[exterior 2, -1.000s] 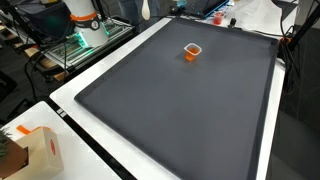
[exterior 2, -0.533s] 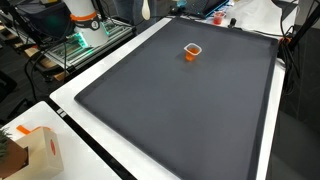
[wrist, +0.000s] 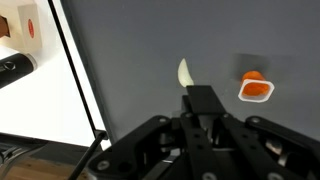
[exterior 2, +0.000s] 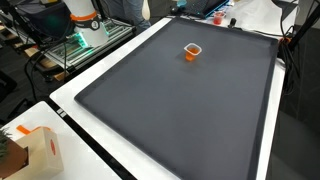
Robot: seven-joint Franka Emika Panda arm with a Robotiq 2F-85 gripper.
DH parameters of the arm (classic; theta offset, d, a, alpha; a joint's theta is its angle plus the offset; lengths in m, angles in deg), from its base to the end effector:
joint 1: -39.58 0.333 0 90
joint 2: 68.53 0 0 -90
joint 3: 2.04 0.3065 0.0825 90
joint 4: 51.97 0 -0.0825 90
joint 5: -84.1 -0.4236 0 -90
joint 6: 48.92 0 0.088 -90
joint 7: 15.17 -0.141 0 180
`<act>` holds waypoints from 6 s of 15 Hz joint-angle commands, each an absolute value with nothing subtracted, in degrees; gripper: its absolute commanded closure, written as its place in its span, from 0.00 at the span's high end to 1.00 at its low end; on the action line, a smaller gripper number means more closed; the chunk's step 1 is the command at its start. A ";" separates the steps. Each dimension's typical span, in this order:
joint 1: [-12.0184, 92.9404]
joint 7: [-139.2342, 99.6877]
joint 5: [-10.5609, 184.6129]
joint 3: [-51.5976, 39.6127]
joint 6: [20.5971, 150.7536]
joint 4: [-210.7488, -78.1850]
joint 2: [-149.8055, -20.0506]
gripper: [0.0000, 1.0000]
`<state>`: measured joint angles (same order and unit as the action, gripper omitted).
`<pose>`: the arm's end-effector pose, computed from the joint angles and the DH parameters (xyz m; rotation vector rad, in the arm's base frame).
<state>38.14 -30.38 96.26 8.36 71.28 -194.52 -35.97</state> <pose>0.4410 0.0513 0.4447 2.8731 -0.0532 0.3177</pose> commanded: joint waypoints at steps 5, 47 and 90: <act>38.69 -30.62 96.56 7.90 71.14 -194.43 -36.04 0.13; 39.55 22.24 31.44 -7.36 86.87 -183.46 -71.02 0.03; 41.98 -12.64 57.89 -1.38 79.54 -172.28 -74.62 0.03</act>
<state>41.11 -5.74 49.32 -2.15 79.77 -173.52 -74.97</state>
